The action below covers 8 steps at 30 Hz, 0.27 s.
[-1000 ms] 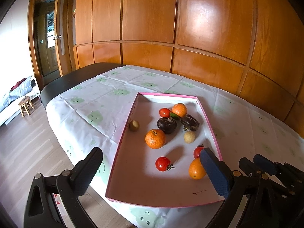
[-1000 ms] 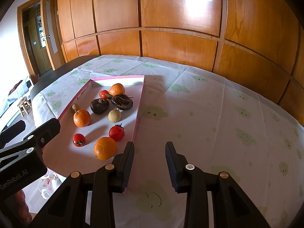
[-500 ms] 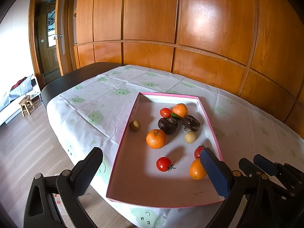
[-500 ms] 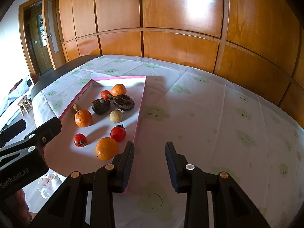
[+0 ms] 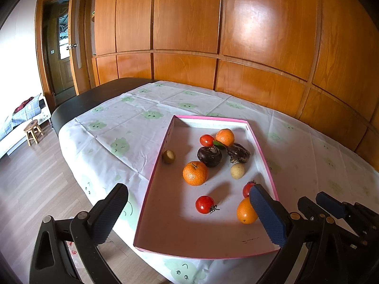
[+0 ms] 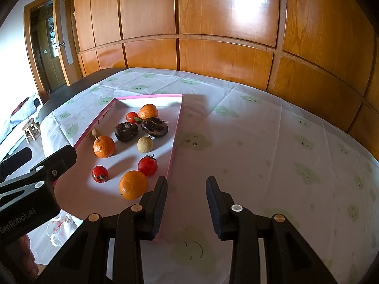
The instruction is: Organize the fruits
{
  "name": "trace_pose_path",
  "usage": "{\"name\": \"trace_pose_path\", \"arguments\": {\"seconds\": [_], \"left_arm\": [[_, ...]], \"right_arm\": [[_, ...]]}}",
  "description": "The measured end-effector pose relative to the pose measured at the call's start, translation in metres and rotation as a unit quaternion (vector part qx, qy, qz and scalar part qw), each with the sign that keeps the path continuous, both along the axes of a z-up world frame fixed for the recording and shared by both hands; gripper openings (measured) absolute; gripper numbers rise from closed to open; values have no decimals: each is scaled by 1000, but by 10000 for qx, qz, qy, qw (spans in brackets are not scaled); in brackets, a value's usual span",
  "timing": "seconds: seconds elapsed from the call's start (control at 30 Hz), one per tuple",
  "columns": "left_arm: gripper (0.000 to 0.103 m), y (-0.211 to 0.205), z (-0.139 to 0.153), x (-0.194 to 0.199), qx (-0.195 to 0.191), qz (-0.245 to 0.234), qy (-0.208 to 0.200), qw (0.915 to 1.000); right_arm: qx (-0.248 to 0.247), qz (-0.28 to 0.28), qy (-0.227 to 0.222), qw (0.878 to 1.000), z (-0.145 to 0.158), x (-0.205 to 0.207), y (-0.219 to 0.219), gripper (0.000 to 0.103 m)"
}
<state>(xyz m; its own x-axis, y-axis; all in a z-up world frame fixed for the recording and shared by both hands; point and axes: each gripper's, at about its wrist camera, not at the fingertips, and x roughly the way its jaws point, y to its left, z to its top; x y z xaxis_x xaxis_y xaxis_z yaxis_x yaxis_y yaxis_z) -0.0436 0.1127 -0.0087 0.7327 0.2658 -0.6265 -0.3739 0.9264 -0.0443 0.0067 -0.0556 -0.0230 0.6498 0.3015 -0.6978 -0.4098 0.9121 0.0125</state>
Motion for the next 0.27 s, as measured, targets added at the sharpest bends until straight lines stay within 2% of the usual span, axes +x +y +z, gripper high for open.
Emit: {"name": "trace_pose_path", "arguments": {"seconds": [0.1, 0.2, 0.27], "left_arm": [[102, -1, 1, -1, 86, -33, -47, 9999], [98, -3, 5, -3, 214, -39, -167, 9996], [99, -1, 6, -3, 121, -59, -175, 9998]], "right_arm": [[-2, 9, 0, 10000, 0, 0, 0, 34], [14, 0, -3, 10000, 0, 1, -1, 34], [22, -12, -17, 10000, 1, 2, -3, 34]]}}
